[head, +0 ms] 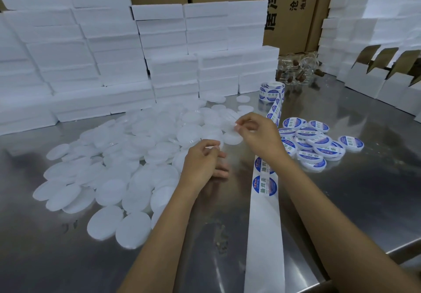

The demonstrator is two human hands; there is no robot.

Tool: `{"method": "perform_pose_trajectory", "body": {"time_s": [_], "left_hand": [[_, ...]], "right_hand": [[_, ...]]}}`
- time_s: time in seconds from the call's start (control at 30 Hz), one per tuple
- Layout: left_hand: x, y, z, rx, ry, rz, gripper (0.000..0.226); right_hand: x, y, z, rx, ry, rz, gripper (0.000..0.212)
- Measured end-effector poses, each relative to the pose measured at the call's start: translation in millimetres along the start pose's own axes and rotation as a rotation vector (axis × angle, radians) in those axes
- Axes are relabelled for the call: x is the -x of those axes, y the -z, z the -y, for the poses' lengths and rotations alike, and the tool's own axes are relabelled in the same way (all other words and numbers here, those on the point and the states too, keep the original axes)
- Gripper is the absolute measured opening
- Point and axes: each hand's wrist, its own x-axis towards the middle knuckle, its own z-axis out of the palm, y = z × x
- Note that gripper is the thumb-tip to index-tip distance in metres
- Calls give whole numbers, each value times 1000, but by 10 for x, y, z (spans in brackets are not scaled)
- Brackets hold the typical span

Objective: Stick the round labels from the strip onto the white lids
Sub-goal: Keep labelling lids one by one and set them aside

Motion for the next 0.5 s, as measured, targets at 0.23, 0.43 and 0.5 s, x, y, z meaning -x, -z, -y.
{"method": "perform_pose_trajectory", "body": {"time_s": [0.23,0.43,0.5], "left_hand": [[126,-75,-49,186,-75,100,33],[175,-73,-27,90,-124,70,34],[175,-65,-10,68,-115,55,31]], "right_hand": [[405,176,115,-458,-171,214,8],[542,517,-44,310,-17,194,8],[603,584,-118,426,-16,398,8]]}}
